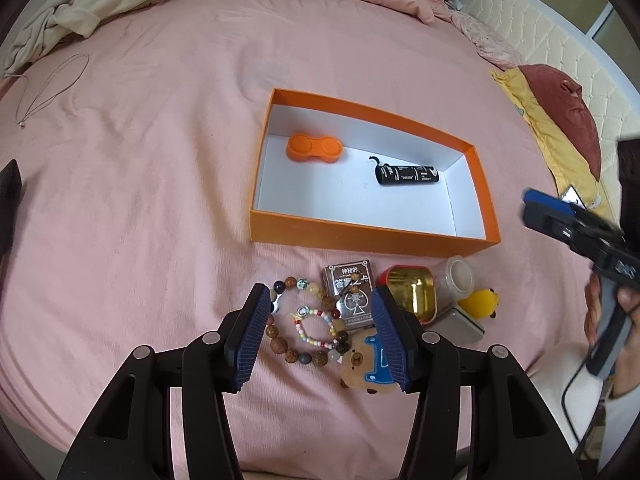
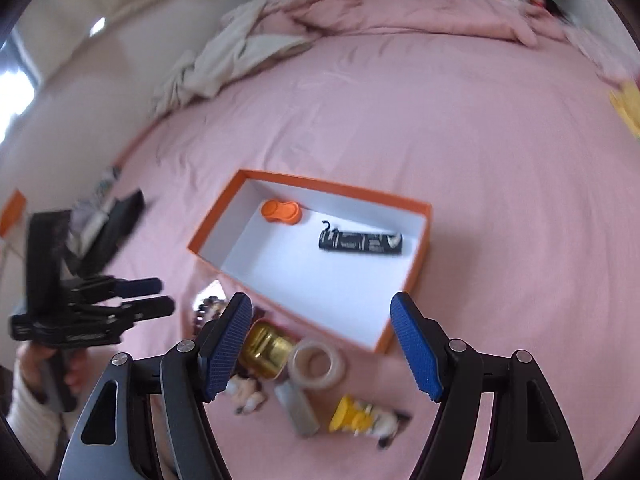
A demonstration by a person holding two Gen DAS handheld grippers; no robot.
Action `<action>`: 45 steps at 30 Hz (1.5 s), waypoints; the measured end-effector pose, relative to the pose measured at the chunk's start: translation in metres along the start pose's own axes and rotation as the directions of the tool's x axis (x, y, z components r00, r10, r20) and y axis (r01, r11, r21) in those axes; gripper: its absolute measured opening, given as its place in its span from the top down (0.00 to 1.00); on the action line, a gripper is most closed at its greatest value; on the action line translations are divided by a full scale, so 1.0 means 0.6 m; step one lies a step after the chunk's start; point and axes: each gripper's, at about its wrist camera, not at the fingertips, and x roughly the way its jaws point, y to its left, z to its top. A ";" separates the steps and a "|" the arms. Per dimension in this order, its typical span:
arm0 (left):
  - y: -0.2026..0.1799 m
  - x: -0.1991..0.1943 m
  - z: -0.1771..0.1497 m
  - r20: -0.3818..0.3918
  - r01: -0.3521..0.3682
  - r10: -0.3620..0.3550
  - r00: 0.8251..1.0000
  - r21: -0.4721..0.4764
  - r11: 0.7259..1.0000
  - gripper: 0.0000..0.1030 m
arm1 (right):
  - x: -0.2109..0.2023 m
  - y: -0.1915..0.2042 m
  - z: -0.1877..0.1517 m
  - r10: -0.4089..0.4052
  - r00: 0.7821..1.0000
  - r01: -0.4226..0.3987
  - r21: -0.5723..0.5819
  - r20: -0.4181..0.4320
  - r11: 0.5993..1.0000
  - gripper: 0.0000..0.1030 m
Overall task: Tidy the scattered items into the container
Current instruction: 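Reach into the box and grasp the black hooked tag with the right gripper, then lift the black tag out and set it on the bed with the right gripper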
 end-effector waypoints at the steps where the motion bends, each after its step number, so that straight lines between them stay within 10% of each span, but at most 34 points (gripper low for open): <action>1: 0.002 -0.001 0.001 0.005 -0.002 0.002 1.000 -0.005 1.000 0.48 | 0.021 0.007 0.018 -0.017 0.999 0.015 -0.047 -0.044 0.999 0.29; 12: 0.020 -0.013 0.008 0.060 0.056 -0.053 0.997 -0.061 0.997 0.48 | 0.204 0.061 0.087 -0.155 0.939 0.022 -0.396 -0.308 0.918 0.33; 21: 0.016 -0.008 0.012 0.056 0.081 -0.078 0.995 -0.051 0.995 0.48 | 0.297 0.003 0.089 -0.307 0.848 0.102 -0.434 -0.433 0.895 0.31; 29: 0.025 -0.009 0.015 0.063 0.106 -0.102 0.993 -0.064 0.992 0.48 | 0.288 0.021 0.070 -0.337 0.831 0.091 -0.489 -0.443 0.868 0.34; 31: 0.023 -0.008 0.016 0.060 0.099 -0.096 0.994 -0.060 0.993 0.48 | 0.288 0.018 0.075 -0.328 0.837 0.102 -0.464 -0.438 0.880 0.46; 33: 0.024 -0.010 0.015 0.064 0.100 -0.096 0.993 -0.058 0.993 0.48 | 0.280 0.015 0.085 -0.349 0.850 0.159 -0.439 -0.395 0.884 0.81; 39: 0.024 -0.006 0.016 0.055 0.093 -0.089 0.994 -0.058 0.994 0.48 | 0.236 -0.009 0.099 -0.195 0.903 0.112 -0.229 -0.384 0.967 0.90; 45: 0.024 -0.006 0.014 0.061 0.085 -0.082 0.995 -0.060 0.995 0.48 | 0.088 -0.031 0.088 0.065 0.985 -0.065 0.004 -0.158 0.998 0.90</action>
